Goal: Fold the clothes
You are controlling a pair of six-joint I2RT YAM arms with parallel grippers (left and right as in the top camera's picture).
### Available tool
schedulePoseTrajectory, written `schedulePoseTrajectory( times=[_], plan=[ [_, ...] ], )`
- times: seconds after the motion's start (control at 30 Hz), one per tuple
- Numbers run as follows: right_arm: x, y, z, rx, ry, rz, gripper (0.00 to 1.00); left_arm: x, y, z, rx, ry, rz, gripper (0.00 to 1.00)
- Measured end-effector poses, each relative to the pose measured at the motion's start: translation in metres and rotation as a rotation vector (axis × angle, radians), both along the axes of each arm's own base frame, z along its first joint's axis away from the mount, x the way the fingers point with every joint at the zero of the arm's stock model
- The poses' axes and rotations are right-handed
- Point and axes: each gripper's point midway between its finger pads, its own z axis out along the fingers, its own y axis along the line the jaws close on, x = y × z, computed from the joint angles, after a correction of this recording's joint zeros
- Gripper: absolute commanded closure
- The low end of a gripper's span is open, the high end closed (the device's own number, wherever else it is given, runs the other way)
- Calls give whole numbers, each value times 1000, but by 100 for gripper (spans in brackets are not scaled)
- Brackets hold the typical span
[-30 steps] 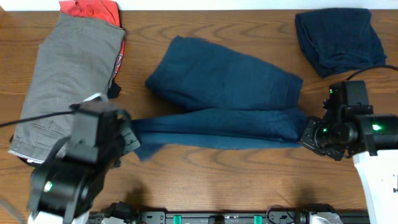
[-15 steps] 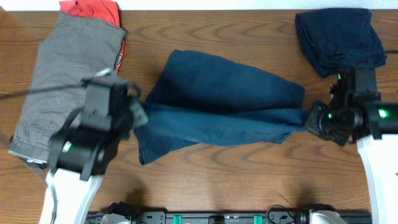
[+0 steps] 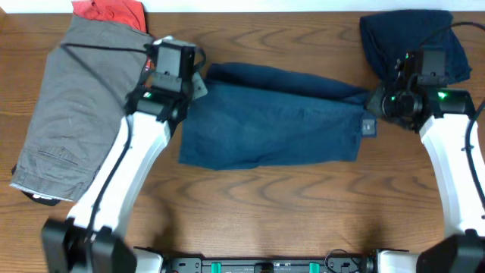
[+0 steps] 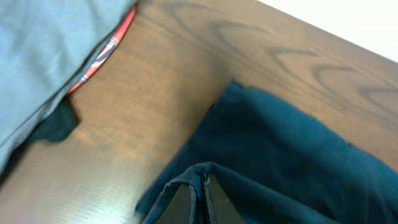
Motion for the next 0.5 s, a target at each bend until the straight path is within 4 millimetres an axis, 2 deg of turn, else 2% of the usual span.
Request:
schedulePoseTrajectory(
  times=[0.13, 0.27, 0.4, 0.5],
  plan=[
    [20, -3, -12, -17, -22, 2, 99, 30, -6, -18, 1, -41, 2, 94],
    [39, -6, -36, -29, -12, 5, 99, 56, -12, -32, -2, -93, 5, 94],
    [48, -6, -62, -30, 26, 10, 99, 66, -14, -51, 8, -87, 1, 94],
    [55, -7, -69, -35, 19, 9, 99, 75, -16, -50, 18, -121, -14, 94]
  ],
)
